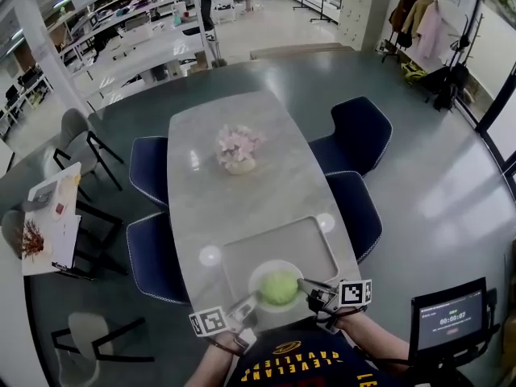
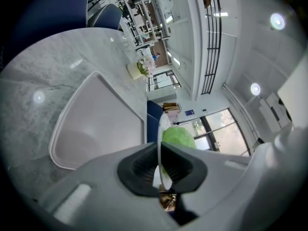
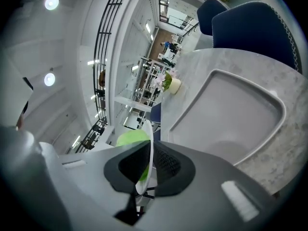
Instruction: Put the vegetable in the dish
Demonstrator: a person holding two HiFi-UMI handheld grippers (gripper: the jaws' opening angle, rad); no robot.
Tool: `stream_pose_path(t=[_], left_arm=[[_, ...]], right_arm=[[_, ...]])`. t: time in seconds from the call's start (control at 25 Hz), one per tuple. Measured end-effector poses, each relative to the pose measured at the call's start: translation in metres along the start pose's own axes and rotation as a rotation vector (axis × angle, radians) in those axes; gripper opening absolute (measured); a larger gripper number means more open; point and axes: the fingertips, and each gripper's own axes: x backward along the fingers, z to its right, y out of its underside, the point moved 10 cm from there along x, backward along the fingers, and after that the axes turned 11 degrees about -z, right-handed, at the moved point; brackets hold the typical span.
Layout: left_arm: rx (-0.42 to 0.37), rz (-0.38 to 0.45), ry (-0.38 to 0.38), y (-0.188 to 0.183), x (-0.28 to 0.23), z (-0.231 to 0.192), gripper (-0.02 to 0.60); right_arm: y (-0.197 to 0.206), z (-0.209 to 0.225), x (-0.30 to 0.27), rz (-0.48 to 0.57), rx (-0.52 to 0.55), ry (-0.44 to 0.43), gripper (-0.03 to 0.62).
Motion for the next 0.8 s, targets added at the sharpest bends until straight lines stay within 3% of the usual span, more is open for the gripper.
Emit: stream_pose_path(t=[0.36, 0.6, 0.8], left_arm=[[0.006, 0.003, -0.037, -0.025, -0.029, -0.018, 0.014], [0.021, 0.009, -0.061, -0.062, -0.056, -0.042, 0.014], [0.037, -0.017, -0.080, -0.065, -0.062, -0.056, 0.015]], right_arm=[[-0.036, 0.032, -0.009, -0.039, -0.012, 0.016, 0.023], [-0.077, 0.066, -0.030, -0.055, -0.015, 0.014, 0.025], [-0.076, 0.080, -0.035, -0.065, -0.051, 0.048, 0.026]])
